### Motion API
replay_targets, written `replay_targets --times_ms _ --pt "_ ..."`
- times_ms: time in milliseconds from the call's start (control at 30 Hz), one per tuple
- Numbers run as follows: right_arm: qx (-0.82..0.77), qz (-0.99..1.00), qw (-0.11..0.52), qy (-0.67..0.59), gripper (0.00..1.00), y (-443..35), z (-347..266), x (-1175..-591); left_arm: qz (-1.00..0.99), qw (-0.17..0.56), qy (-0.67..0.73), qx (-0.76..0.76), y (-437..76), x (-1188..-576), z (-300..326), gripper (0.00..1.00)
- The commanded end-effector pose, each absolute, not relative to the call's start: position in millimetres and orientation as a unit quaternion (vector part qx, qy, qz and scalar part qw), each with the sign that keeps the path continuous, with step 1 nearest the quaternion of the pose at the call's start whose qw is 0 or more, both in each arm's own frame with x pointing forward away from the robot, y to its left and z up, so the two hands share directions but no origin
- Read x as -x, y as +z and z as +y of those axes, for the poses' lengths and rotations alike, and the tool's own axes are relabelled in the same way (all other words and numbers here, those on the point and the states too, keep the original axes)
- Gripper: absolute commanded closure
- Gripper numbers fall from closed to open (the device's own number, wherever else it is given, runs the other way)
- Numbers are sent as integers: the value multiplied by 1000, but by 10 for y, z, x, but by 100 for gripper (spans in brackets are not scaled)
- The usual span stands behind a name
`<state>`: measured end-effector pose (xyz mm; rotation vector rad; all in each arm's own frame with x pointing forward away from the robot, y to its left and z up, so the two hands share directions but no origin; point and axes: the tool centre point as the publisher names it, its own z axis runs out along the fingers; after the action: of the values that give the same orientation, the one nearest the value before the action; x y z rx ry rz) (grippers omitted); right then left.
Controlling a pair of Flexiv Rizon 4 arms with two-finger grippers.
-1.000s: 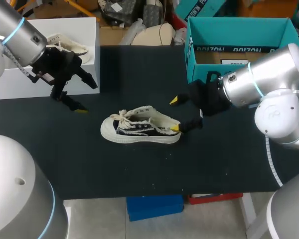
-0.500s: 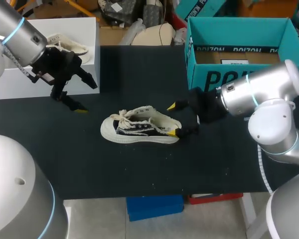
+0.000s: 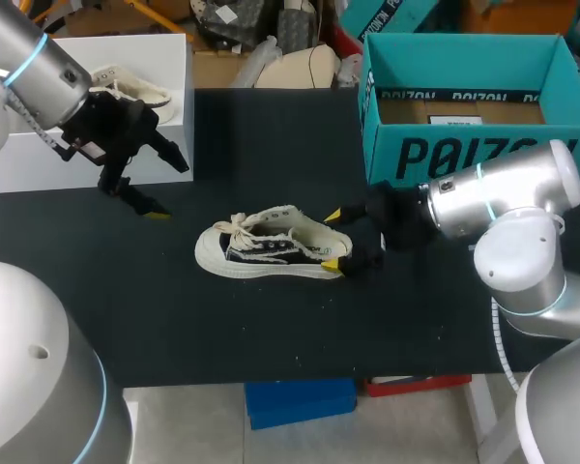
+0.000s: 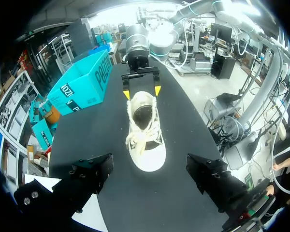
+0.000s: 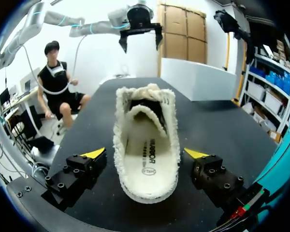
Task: Take the shoe out of the shoebox, open the shoe tongue, remove and reinsert the insole, then place the shoe into the shoebox
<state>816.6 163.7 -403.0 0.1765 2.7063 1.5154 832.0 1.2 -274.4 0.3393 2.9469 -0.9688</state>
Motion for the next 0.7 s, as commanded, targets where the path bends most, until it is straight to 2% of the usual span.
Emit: replay_targets --times_ms 33,700 --pt "-61 868 21 492 0 -4104 1652 -8155 944 13 -311 -109 -2757 -8316 10 0" --pt "-68 866 18 495 0 -4328 1687 -8179 944 13 -311 -109 -2757 -8316 10 0"
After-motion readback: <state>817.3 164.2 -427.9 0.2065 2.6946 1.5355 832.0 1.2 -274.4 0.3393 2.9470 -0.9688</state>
